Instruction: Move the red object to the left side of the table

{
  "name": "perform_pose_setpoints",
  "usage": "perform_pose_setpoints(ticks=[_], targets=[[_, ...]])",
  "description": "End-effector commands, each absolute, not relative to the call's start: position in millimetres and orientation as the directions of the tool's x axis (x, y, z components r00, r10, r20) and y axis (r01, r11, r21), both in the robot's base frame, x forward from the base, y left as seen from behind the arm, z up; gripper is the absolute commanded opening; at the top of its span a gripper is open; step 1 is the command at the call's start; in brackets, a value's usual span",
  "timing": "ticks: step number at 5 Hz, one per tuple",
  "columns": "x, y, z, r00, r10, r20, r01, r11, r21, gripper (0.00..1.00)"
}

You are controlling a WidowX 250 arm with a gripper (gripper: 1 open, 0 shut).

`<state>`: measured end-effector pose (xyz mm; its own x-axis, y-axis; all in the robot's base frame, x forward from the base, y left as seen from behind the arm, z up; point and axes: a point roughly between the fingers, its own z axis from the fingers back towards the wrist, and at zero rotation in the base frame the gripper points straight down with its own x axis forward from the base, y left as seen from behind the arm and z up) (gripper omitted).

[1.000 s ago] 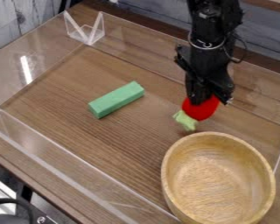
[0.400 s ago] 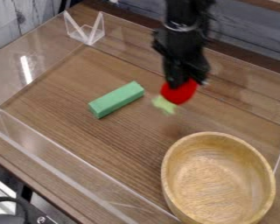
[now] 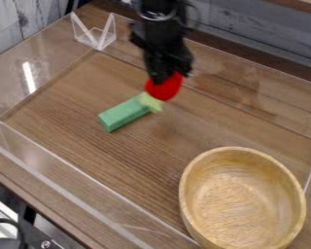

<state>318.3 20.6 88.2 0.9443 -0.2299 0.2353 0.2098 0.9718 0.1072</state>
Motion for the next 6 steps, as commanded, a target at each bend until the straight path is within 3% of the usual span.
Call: perform_pose_setpoints(ticks=[1,2,4,6], targets=[[327,-20,85.4,0.925,-0.276,0.261,0.255,0.961,0.11,0.0],[329,-49,74.7,0.916,-0.309,0.258,0.291,0.951,0.108,0.0],[328,29,99.4,0.938,-0.166,0.303,0.135,0.983,0.121,0.0],[334,-35,82.4,0.926,-0.233,0.298,0.208,0.972,0.114,0.0]])
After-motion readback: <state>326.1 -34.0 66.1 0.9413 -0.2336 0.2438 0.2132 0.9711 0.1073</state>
